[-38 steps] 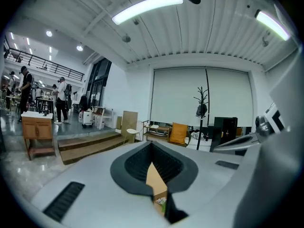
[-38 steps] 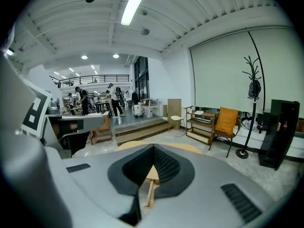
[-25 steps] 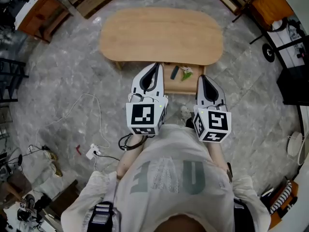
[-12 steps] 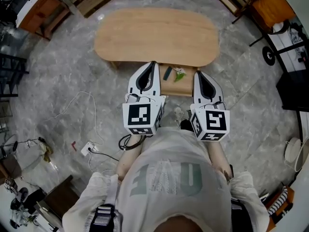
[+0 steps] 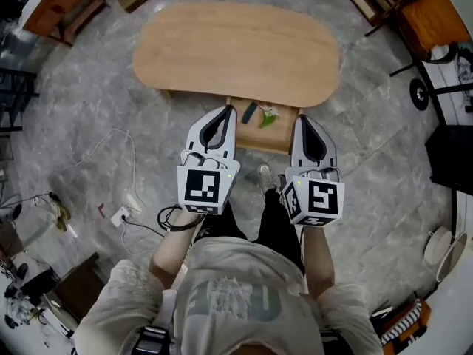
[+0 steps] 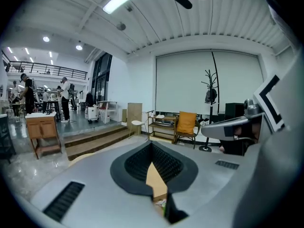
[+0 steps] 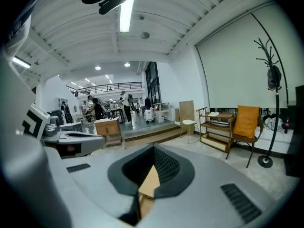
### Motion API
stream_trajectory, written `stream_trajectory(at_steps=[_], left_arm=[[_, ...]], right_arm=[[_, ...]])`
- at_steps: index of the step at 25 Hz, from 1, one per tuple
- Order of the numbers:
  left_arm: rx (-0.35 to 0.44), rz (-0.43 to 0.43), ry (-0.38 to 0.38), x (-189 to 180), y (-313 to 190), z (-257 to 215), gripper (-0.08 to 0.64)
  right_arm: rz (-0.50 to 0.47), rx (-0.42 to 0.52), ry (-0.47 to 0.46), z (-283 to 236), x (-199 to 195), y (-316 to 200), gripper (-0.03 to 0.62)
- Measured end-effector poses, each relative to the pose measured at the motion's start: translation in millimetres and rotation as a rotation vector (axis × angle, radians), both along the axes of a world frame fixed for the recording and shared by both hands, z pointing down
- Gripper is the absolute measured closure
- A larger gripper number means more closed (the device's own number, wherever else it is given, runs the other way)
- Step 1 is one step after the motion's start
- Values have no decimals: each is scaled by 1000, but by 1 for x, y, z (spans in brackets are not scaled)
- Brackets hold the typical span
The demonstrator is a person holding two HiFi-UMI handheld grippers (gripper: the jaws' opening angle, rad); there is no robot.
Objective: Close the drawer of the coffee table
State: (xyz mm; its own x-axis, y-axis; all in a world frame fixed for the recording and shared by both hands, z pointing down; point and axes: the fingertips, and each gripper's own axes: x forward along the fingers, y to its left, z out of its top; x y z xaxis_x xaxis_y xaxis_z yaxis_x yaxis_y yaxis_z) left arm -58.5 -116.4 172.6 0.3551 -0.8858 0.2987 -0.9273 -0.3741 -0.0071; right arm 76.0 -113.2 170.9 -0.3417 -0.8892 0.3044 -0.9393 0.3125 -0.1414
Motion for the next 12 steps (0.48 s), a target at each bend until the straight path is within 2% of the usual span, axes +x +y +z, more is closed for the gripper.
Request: stream_trajectory(at_steps=[3, 6, 12], left_arm=[[-5, -19, 7, 7, -12, 33, 551], [12, -41, 40, 14, -25, 72, 551], [-73, -55, 70, 33, -30, 182, 551]], right_arm=[[-2, -29, -30, 41, 5, -13, 588], [-35, -81, -10, 96, 3, -21, 588], [-59, -167, 47, 203, 0, -19, 588]])
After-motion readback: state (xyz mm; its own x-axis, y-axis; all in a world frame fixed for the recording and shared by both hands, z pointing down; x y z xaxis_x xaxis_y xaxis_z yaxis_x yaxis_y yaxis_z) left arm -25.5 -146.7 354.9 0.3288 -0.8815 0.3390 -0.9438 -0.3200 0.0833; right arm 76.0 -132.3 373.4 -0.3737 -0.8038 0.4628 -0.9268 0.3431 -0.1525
